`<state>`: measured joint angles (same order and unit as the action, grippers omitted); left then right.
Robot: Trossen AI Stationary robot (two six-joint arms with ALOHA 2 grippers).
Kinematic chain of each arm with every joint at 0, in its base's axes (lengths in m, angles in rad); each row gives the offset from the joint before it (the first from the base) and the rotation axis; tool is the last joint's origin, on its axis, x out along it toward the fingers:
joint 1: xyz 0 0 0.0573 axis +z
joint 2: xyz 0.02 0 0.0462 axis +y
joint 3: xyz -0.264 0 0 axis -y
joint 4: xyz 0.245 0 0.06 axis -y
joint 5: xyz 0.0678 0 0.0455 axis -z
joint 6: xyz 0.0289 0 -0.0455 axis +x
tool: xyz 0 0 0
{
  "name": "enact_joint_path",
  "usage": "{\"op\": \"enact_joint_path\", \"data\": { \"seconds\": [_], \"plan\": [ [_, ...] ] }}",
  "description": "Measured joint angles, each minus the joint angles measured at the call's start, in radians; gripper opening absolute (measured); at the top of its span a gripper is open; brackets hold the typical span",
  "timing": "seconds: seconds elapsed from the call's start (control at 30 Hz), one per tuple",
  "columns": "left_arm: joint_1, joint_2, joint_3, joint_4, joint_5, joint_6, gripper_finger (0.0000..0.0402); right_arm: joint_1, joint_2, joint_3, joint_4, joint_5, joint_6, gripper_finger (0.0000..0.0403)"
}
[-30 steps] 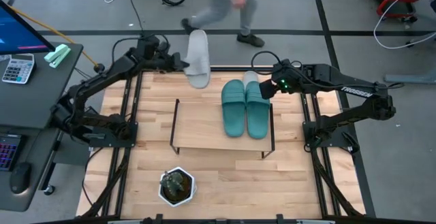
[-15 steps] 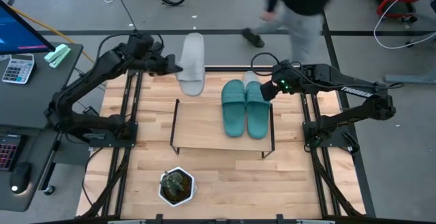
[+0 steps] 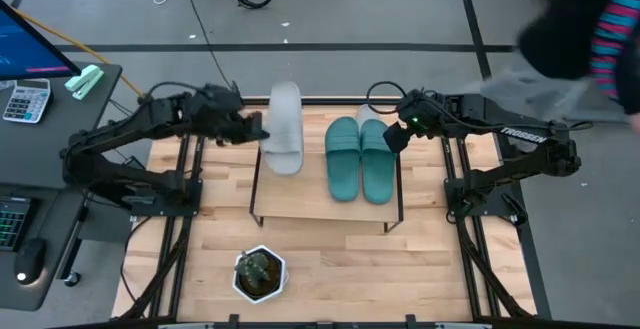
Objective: Pick and place slides into the shelf
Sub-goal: Put the left gray slide on the shelf
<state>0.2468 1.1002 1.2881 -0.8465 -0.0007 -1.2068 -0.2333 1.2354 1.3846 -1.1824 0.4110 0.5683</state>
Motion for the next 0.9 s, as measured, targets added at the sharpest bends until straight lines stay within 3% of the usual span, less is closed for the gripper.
{"op": "enact_joint_path", "data": {
  "seconds": [0.4, 0.9],
  "plan": [
    [-0.305, 0.051, -0.002, -0.136, -0.185, -0.227, 0.0027, 0.0, 0.0, 0.0, 0.0, 0.0, -0.041, 0.0293],
    [-0.523, 0.116, -0.021, -0.15, -0.325, -0.418, 0.0027, 0.0, 0.0, 0.0, 0.0, -0.001, -0.041, 0.0293]
  ]
}}
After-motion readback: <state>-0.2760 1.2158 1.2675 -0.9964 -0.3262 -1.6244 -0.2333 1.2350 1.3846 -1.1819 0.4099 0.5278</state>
